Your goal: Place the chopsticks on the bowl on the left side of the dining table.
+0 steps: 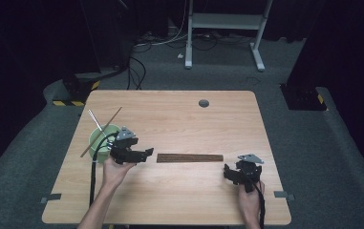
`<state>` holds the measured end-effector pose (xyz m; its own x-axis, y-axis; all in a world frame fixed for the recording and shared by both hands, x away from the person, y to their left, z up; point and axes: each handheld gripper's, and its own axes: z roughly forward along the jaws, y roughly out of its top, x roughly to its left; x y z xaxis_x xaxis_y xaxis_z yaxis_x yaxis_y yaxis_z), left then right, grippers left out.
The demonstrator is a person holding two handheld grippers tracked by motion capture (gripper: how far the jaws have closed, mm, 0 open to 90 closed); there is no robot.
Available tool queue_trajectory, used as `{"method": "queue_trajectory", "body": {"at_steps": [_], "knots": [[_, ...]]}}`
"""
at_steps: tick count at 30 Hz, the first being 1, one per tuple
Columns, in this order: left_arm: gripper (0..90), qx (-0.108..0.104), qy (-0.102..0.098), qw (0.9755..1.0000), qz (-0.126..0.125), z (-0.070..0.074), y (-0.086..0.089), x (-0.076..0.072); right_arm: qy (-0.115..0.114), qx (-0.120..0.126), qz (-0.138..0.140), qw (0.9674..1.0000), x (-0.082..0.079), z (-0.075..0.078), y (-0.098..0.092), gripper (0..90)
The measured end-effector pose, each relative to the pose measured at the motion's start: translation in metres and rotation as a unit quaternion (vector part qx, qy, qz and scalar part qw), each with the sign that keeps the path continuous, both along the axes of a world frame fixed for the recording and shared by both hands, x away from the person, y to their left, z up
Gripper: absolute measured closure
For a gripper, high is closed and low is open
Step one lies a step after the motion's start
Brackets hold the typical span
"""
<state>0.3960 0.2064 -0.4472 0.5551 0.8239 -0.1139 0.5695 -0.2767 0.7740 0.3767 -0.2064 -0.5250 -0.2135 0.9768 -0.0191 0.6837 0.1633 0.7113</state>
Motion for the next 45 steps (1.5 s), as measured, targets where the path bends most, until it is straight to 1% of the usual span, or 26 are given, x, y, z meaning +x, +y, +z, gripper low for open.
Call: {"method": "queue_trajectory", "body": {"at_steps": [2, 6, 10, 18, 21, 25, 27, 31, 34, 35, 37, 40, 45], "knots": [[19.7, 0.000, 0.001, 1.0000, -0.002, -0.001, -0.003, 0.000, 0.000, 0.000, 0.000, 1.0000, 0.000, 0.000, 0.000, 13.9], [19.9, -0.011, -0.001, 0.9999, -0.006, 0.000, -0.007, 0.001, 0.000, 0.000, 0.000, 1.0000, 0.000, 0.000, 0.000, 13.9], [20.1, -0.017, -0.002, 0.9998, -0.012, -0.001, -0.014, 0.002, 0.000, 0.000, 0.000, 1.0000, 0.000, 0.000, 0.000, 13.9], [20.7, -0.015, 0.006, 0.9994, -0.031, -0.007, -0.031, 0.006, 0.000, 0.000, 0.000, 1.0000, 0.000, 0.000, 0.000, 13.9], [21.5, -0.016, 0.006, 0.9992, -0.038, -0.007, -0.037, 0.007, 0.000, 0.000, 0.000, 1.0000, 0.000, 0.000, 0.000, 13.9], [22.0, -0.013, 0.010, 0.9988, -0.045, -0.010, -0.044, 0.009, 0.000, 0.000, 0.000, 1.0000, 0.000, 0.000, 0.000, 13.9], [22.0, -0.015, 0.016, 0.9986, -0.049, -0.012, -0.048, 0.011, 0.000, 0.000, 0.000, 1.0000, 0.000, 0.000, 0.000, 13.9], [21.5, -0.027, 0.025, 0.9977, -0.058, -0.014, -0.056, 0.016, 0.000, 0.000, 0.000, 1.0000, 0.000, 0.000, 0.000, 13.9], [21.5, -0.019, 0.031, 0.9973, -0.063, -0.018, -0.063, 0.020, 0.000, 0.000, 0.000, 1.0000, 0.000, 0.000, 0.000, 13.8], [21.5, -0.019, 0.034, 0.9972, -0.064, -0.019, -0.066, 0.021, 0.000, 0.000, 0.000, 1.0000, 0.000, 0.000, 0.000, 13.9], [21.5, -0.015, 0.034, 0.9970, -0.068, -0.020, -0.070, 0.022, 0.000, 0.000, 0.000, 1.0000, 0.000, 0.000, 0.000, 13.9], [21.5, -0.002, 0.032, 0.9970, -0.071, -0.021, -0.076, 0.024, 0.000, 0.000, 0.000, 1.0000, 0.000, 0.000, 0.000, 13.9], [20.5, 0.004, 0.036, 0.9964, -0.077, -0.024, -0.086, 0.030, 0.000, 0.000, 0.000, 1.0000, 0.000, 0.000, 0.000, 13.9]]}}
